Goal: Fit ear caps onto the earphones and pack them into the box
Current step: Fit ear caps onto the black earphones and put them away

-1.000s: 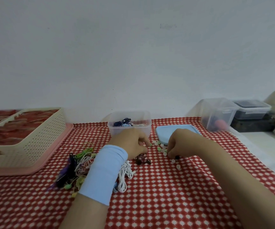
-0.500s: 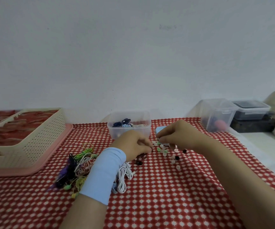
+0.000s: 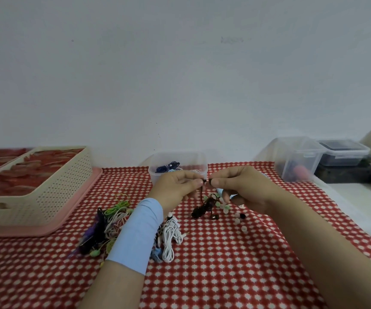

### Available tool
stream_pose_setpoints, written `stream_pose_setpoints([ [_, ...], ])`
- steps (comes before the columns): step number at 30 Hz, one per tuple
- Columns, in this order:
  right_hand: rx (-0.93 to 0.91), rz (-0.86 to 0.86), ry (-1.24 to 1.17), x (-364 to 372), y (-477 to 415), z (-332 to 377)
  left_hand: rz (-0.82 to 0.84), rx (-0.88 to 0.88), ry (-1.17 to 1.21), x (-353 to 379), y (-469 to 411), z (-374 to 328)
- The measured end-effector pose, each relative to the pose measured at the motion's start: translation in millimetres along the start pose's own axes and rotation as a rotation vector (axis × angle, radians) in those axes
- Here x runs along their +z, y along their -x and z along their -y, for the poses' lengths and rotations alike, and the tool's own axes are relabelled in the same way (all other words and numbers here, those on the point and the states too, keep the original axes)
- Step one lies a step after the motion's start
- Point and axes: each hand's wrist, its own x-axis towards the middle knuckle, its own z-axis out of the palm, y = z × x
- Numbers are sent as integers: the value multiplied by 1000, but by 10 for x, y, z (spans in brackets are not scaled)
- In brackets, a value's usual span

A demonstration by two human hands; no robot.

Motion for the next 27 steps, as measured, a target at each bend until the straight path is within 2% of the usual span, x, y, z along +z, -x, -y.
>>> stream_pose_setpoints([
  [12, 46, 93, -147, -14, -63, -61, 28, 53, 6, 17, -4, -1],
  [19, 73, 135, -153, -18, -62, -53, 69, 53, 95, 75, -22, 28],
  [27, 73, 142, -140, -30, -58, -38, 25, 73, 91, 69, -31, 25],
])
